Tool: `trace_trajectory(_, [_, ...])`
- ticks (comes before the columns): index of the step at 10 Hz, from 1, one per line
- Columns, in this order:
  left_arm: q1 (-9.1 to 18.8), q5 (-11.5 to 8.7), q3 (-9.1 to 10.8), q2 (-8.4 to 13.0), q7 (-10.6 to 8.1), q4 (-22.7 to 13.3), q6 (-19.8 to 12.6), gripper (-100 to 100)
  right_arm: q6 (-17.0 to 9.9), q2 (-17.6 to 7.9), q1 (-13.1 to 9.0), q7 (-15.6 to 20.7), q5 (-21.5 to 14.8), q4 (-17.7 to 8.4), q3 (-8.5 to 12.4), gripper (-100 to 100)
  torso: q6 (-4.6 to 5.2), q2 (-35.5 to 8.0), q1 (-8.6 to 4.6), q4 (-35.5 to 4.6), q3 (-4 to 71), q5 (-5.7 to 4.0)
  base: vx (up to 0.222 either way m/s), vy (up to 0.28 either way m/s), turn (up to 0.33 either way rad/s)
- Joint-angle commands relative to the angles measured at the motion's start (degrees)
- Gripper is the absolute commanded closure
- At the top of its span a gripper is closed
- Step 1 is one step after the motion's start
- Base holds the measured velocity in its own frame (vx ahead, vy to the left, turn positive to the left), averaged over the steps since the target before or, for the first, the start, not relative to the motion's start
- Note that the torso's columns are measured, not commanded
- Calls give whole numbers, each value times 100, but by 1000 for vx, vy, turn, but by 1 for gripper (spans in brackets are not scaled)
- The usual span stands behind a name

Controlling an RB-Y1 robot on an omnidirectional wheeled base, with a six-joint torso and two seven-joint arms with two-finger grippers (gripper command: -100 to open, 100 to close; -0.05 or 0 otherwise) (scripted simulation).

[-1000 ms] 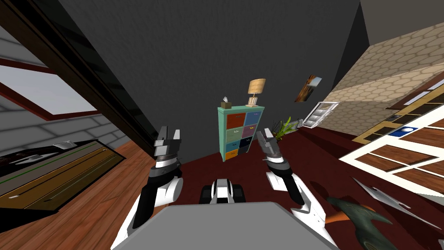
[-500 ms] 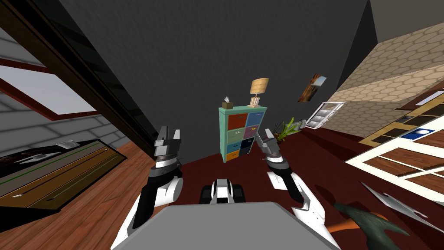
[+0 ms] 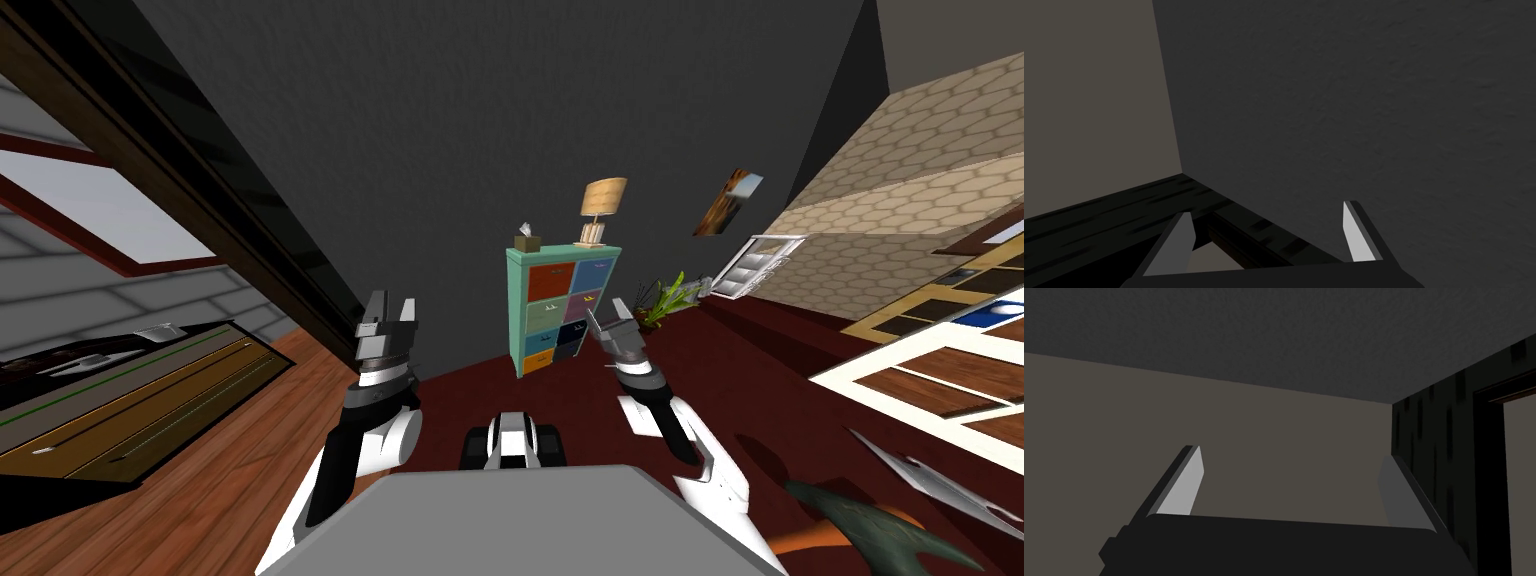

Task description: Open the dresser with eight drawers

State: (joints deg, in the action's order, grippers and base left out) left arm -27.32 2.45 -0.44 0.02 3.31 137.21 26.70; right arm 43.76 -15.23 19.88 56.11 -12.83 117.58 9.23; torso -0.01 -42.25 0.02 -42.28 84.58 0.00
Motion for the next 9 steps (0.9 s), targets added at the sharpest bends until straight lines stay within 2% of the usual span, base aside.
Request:
trace_trajectory(1, [0, 0, 0, 0, 0, 0, 0, 0, 34, -9, -8, 370, -67, -60, 36, -100, 1, 0, -2, 1, 2, 0, 26, 5, -4])
trace_trajectory(2, [0, 0, 0, 0, 0, 0, 0, 0, 104, -24, -36, 580, -212, -222, 117, -100, 2, -10, -4, -2, -5, -1, 57, 11, 39])
trace_trajectory(4, [0, 0, 0, 0, 0, 0, 0, 0, 104, -24, -36, 816, -212, -222, 117, -100, 1, -1, -3, 1, 1, -1, 42, 5, 12])
trace_trajectory(5, [0, 0, 0, 0, 0, 0, 0, 0, 172, -33, -61, 1027, -359, -390, 200, -100, 1, -10, -3, -2, -4, -1, 54, 13, 33])
trace_trajectory(7, [0, 0, 0, 0, 0, 0, 0, 0, 172, -33, -61, 1260, -359, -390, 200, -100, 1, 1, 0, 1, 2, 0, 46, 10, 15])
trace_trajectory(8, [0, 0, 0, 0, 0, 0, 0, 0, 237, -36, -82, 1473, -509, -564, 286, -100, 2, -8, -2, -1, -3, 0, 70, 11, 41])
trace_trajectory(9, [0, 0, 0, 0, 0, 0, 0, 0, 237, -36, -82, 1622, -509, -564, 286, -100, 0, 3, -2, 1, 2, -1, 68, 13, 25])
